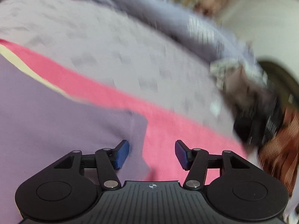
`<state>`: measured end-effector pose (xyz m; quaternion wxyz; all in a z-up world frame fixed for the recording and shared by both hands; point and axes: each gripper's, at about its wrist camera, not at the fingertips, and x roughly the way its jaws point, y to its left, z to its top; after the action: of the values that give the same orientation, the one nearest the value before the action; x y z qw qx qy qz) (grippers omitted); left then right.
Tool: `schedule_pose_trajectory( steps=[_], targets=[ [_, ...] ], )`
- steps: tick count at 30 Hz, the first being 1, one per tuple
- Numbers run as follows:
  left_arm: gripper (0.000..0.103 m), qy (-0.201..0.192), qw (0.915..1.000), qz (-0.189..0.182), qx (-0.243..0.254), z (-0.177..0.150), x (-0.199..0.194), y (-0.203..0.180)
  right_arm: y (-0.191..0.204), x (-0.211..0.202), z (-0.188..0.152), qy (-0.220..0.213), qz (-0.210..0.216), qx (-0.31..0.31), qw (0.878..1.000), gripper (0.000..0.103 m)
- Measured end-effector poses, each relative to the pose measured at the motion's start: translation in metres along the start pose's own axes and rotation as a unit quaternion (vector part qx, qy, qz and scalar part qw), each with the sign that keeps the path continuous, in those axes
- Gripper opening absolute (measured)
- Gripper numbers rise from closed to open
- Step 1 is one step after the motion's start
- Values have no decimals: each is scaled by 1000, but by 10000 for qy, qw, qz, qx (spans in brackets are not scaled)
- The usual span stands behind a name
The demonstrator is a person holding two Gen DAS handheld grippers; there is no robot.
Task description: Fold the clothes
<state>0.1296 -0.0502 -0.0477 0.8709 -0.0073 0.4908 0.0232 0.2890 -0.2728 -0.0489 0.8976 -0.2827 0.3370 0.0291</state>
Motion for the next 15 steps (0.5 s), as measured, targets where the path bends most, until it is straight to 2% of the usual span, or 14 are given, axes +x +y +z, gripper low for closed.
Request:
schedule_pose_trajectory(
  steps=[2,4,5,7,8,10,12,14,15],
  targets=[
    [93,5,9998,-27,-209,-4,-1,5,19,-12,6,-202,496,-290,9981,52],
    [97,10,9995,-3,-323,-5,0,8,36,-7,6,-112,521,-590,9968,52],
    [97,10,9993,-21,-363,-6,0,10,39,4,3,22,340,-659,9972,52],
    [97,2,9992,-34,-407,-7,-3,14,25,35,-9,482,-392,-557,9965,48],
    [97,-1,9991,-30,-426,-7,-4,17,8,47,-16,678,-498,-229,9962,55],
    [97,-29,9987,-9,-503,-6,-10,21,-24,59,-22,915,-446,438,9938,71],
    [96,-193,9983,136,-541,0,-18,24,-24,49,-14,724,-459,220,9961,67],
    [95,-364,9972,424,-504,7,-26,26,-15,28,-7,209,-344,67,9992,65],
    [95,-441,9965,528,-481,12,-27,27,-12,20,-3,0,-108,150,9998,64]
  ],
)
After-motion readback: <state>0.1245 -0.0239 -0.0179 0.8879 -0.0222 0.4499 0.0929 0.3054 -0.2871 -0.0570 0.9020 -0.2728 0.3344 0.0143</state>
